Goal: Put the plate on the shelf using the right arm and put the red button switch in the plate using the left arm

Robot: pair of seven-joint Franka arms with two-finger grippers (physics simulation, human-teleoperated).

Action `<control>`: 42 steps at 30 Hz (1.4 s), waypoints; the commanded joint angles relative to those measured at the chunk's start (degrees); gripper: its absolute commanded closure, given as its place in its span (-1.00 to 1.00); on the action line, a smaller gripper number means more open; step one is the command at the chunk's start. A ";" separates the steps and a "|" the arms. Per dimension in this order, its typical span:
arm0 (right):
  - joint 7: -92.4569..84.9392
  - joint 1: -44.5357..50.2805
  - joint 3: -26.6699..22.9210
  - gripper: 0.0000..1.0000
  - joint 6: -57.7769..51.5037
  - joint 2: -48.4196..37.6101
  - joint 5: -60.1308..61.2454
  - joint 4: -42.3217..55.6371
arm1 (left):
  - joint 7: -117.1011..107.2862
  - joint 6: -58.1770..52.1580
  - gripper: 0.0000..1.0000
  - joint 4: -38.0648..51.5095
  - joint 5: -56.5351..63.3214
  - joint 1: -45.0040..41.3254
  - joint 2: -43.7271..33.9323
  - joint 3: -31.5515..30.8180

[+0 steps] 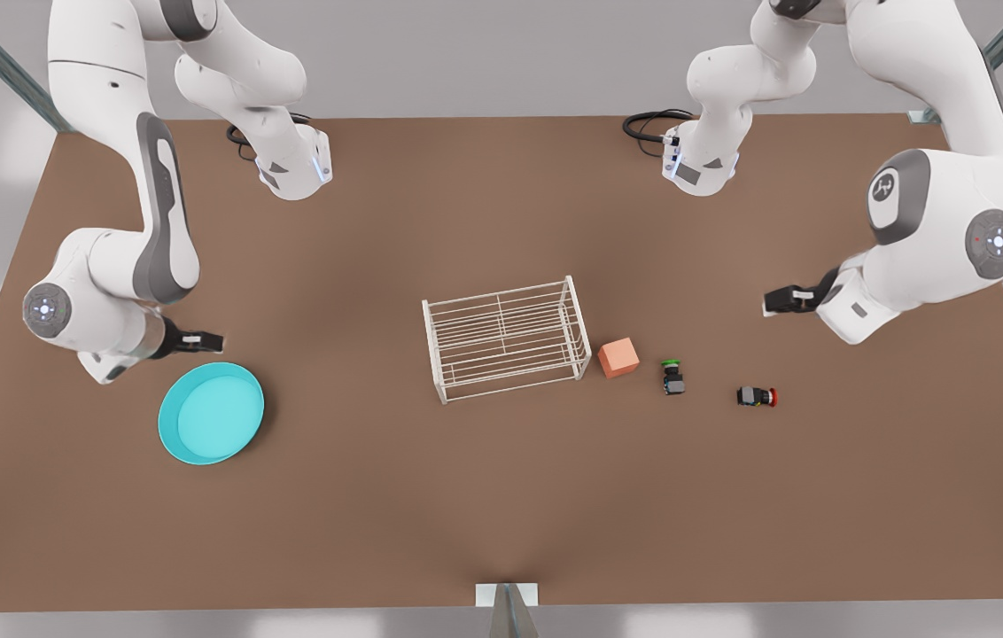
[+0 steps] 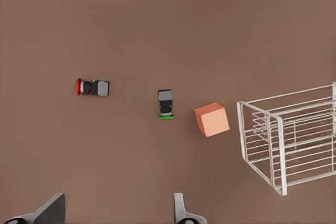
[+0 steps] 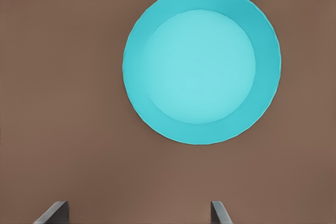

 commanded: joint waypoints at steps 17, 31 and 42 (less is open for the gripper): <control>-35.42 -16.36 3.45 -1.00 2.78 31.65 11.81 30.78 | -13.91 0.46 -1.00 -2.29 2.44 0.54 -0.33 1.11; -46.49 -18.29 2.31 -0.85 3.14 35.61 14.54 26.30 | -85.86 9.07 -0.97 -6.33 3.75 -2.53 3.80 0.67; -45.62 -17.59 1.95 -0.58 4.37 36.75 11.28 26.48 | -107.16 48.96 -0.93 -20.56 10.78 -1.13 14.62 2.42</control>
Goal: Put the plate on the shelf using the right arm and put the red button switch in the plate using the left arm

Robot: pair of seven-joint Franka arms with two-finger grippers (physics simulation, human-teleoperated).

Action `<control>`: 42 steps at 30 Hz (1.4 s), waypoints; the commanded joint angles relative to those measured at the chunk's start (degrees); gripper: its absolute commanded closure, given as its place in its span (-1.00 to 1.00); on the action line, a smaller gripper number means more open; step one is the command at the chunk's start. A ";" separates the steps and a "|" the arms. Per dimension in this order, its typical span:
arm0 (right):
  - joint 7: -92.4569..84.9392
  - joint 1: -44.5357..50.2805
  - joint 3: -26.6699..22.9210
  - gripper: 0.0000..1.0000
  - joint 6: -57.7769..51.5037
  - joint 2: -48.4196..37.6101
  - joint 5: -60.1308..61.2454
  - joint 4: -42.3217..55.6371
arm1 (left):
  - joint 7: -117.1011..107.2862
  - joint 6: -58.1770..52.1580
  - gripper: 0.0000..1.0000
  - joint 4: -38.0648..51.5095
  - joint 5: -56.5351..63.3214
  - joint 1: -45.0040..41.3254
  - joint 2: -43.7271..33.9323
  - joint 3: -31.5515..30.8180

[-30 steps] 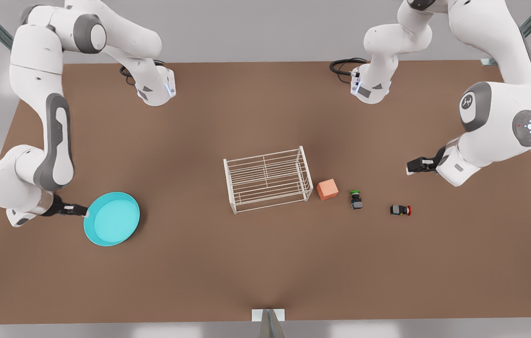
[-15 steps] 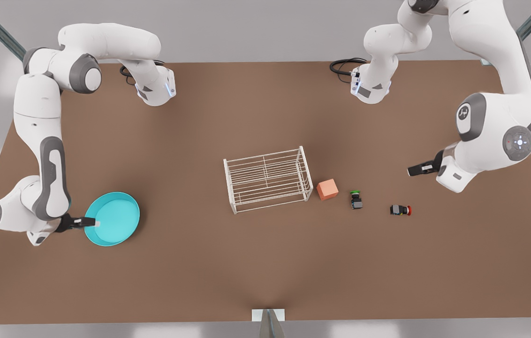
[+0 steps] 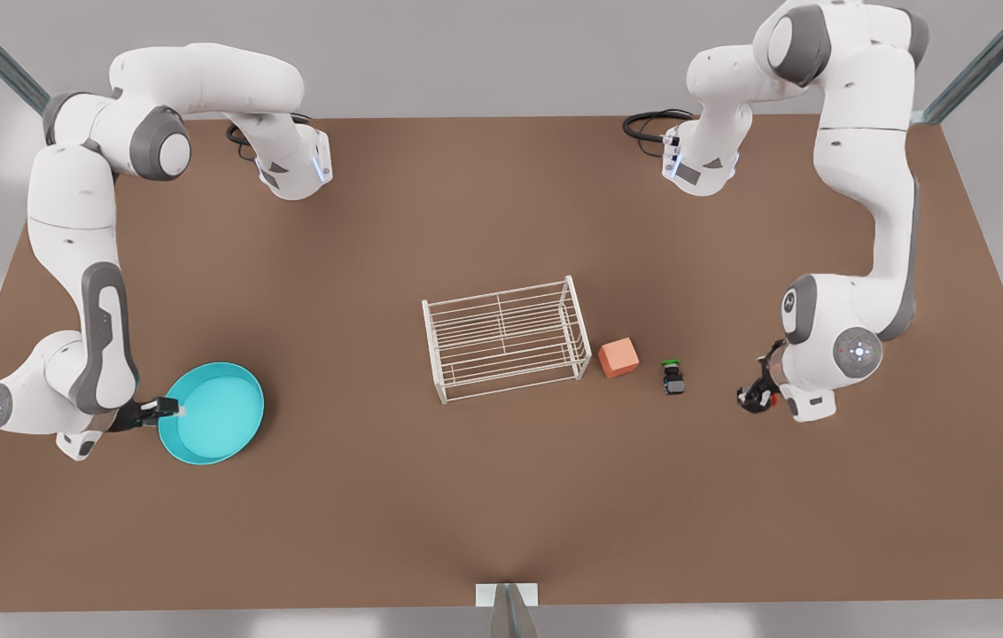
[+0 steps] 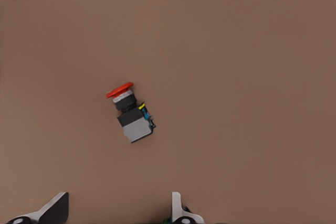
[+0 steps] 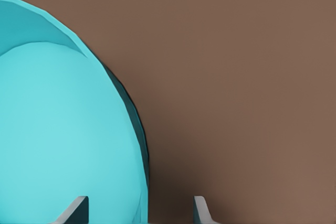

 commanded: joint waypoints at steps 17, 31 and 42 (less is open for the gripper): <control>-4.40 1.93 -1.78 -0.08 1.62 0.30 0.40 0.39 | -48.45 28.71 -0.93 -7.00 9.85 -2.66 5.21 5.04; -5.02 1.67 -1.78 0.63 -1.80 -1.28 0.40 0.47 | -48.53 29.06 -0.94 -10.86 18.65 -3.18 6.18 5.12; -3.17 3.33 -0.37 0.65 -13.76 -7.78 5.85 0.21 | -49.06 29.24 -0.93 -10.16 19.53 -3.10 7.94 5.12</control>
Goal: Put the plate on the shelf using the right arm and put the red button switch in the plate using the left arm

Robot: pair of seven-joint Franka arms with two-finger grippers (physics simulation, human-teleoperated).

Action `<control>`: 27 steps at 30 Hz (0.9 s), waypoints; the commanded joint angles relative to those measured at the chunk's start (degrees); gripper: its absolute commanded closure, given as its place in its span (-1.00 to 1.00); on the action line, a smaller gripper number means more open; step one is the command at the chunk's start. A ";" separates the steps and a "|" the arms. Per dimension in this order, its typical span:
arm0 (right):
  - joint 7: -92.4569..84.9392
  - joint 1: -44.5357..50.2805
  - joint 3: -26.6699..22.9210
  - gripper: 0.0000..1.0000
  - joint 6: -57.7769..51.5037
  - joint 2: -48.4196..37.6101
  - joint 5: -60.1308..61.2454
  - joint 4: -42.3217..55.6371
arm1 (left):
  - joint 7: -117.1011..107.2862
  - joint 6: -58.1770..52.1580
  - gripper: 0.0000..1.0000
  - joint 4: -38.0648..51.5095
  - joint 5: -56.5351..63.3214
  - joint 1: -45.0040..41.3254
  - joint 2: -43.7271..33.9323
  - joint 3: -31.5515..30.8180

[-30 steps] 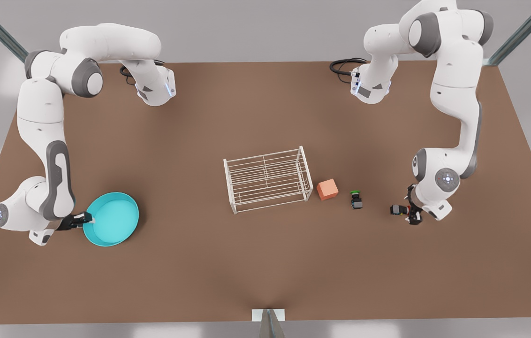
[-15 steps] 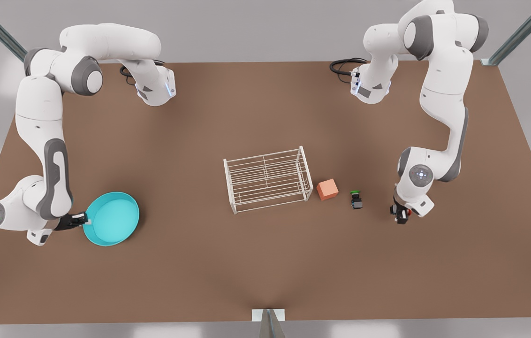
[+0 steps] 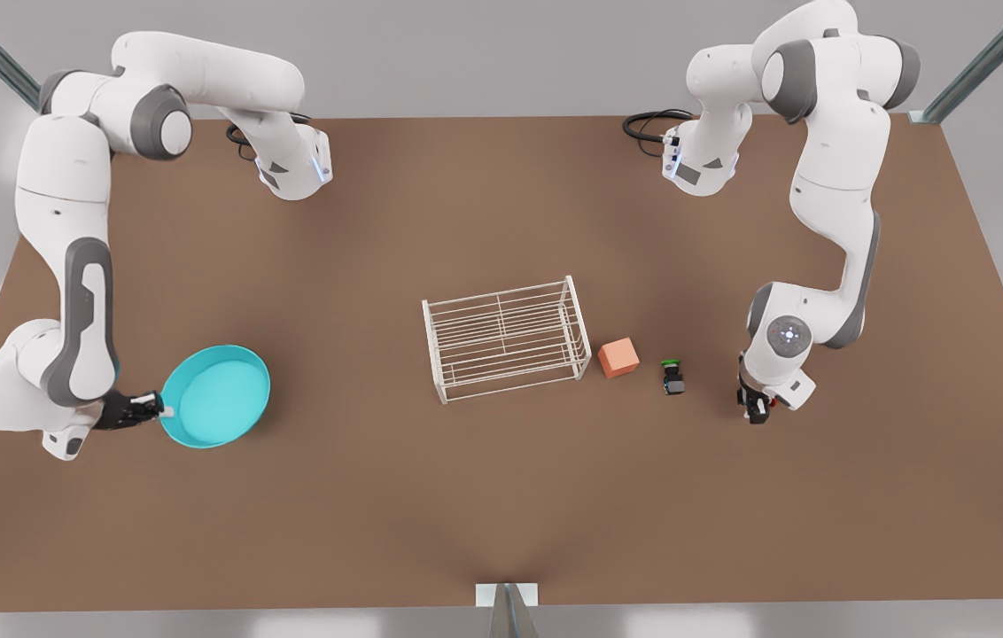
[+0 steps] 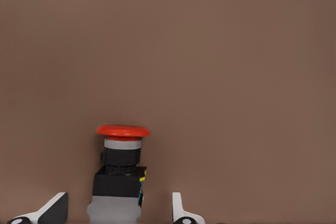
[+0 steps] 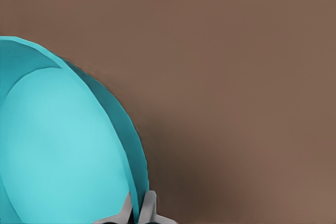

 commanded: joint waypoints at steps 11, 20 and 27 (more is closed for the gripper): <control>25.73 20.79 0.36 0.65 -18.09 -12.40 4.18 0.97 | -5.09 -6.00 0.45 5.23 -0.22 0.10 -0.45 -0.26; 44.89 38.37 0.19 0.65 -19.23 -15.75 4.45 2.11 | -14.58 -37.30 0.45 32.04 -13.94 -0.16 -1.15 -17.23; 56.40 46.63 0.28 0.65 -6.58 -12.14 9.63 1.32 | -31.45 -39.06 0.45 34.86 -16.48 -0.25 -1.15 -30.85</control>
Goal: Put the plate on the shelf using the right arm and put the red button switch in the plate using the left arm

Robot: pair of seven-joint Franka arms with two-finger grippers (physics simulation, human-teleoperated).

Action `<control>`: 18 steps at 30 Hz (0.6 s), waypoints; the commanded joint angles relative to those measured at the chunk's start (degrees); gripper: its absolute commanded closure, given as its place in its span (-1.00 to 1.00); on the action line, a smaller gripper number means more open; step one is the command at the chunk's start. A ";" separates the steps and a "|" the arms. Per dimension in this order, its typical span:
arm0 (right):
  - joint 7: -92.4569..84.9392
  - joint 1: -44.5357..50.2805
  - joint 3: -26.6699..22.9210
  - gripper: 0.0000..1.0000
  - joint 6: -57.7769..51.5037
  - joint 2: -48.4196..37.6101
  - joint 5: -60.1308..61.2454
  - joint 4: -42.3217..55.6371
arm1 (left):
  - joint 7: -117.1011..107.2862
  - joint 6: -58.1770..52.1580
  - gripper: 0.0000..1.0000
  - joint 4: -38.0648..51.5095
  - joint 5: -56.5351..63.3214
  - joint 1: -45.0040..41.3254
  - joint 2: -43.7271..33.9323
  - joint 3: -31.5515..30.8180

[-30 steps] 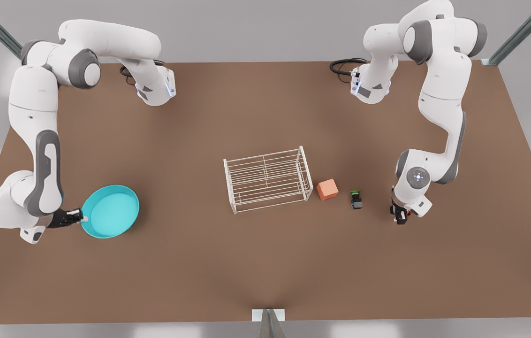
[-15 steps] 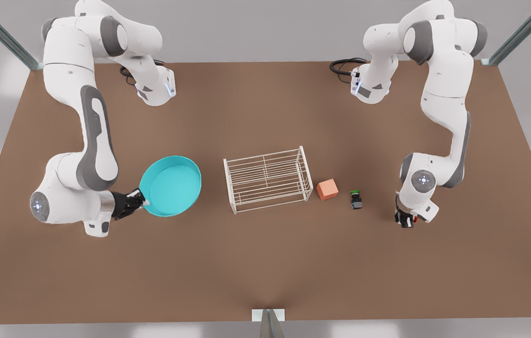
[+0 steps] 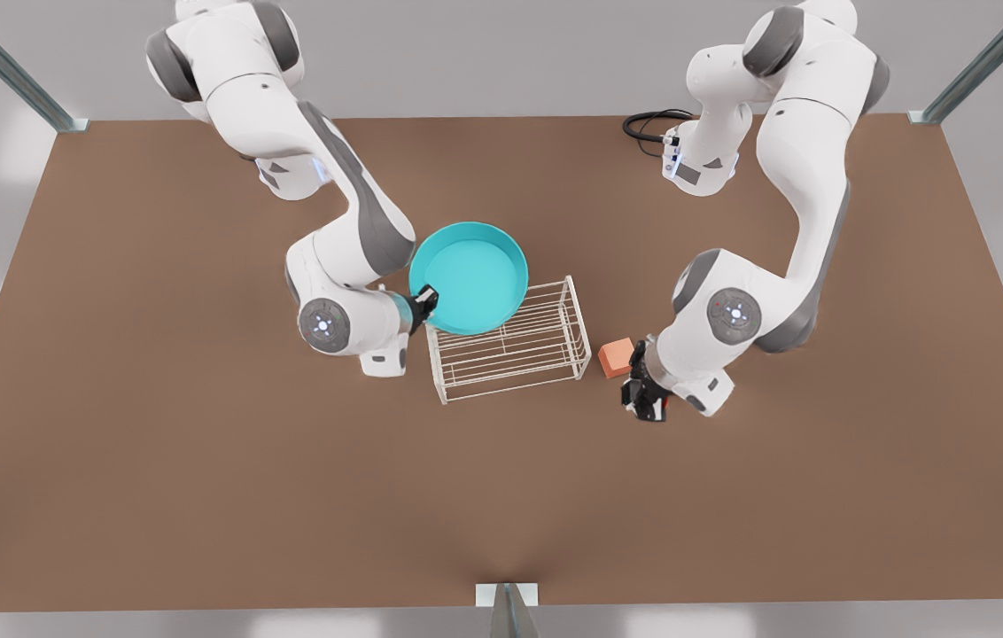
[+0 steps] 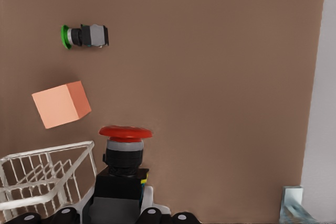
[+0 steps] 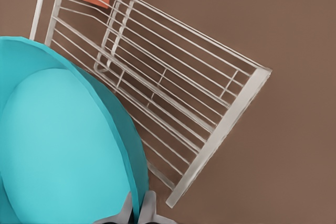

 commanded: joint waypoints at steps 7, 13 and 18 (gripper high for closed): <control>28.58 1.96 -0.25 0.65 15.26 4.64 3.08 0.27 | -31.97 -1.74 0.45 2.12 -1.41 -0.16 -0.02 -11.74; 28.58 -1.37 -0.78 -1.00 12.02 -2.38 2.91 -2.37 | -33.65 12.23 0.45 1.42 -0.45 -4.46 2.17 -13.68; 10.66 -9.02 -9.65 -1.00 -12.42 -11.62 -18.52 4.75 | -33.65 15.05 0.45 -0.86 7.37 -7.28 5.86 -12.80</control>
